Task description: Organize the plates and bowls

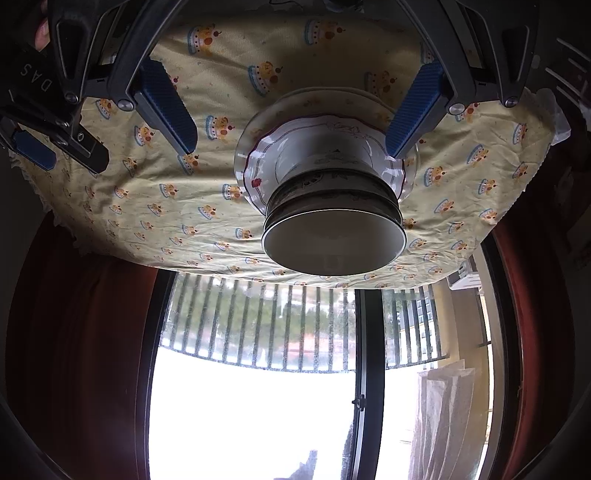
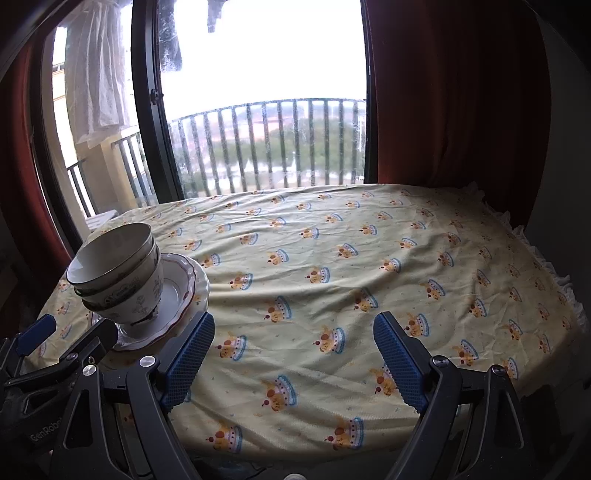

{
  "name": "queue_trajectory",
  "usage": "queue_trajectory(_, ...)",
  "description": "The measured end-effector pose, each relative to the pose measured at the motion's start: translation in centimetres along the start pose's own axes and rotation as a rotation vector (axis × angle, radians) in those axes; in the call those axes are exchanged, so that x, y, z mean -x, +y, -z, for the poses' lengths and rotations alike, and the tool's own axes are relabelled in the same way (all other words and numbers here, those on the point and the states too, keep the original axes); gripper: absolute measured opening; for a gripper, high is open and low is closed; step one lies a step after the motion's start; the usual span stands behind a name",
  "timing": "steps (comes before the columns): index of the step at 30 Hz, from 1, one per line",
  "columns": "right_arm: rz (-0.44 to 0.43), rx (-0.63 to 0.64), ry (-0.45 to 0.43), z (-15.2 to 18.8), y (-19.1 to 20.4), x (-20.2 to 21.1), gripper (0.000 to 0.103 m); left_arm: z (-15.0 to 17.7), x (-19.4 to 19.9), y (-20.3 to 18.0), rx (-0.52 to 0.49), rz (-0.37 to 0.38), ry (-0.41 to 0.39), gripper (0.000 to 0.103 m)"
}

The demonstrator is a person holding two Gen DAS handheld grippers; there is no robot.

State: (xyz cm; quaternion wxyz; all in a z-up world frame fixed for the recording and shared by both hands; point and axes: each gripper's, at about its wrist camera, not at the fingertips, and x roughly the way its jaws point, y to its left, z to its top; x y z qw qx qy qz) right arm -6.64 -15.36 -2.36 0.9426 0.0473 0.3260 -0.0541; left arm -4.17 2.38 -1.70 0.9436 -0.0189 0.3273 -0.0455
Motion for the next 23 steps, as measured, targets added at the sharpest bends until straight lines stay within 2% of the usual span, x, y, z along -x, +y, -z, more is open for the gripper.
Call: queue_trajectory(23,0.001,-0.008,0.002,0.14,-0.08,-0.03,0.091,0.3,0.22,-0.25,-0.005,-0.002,0.007,0.103)
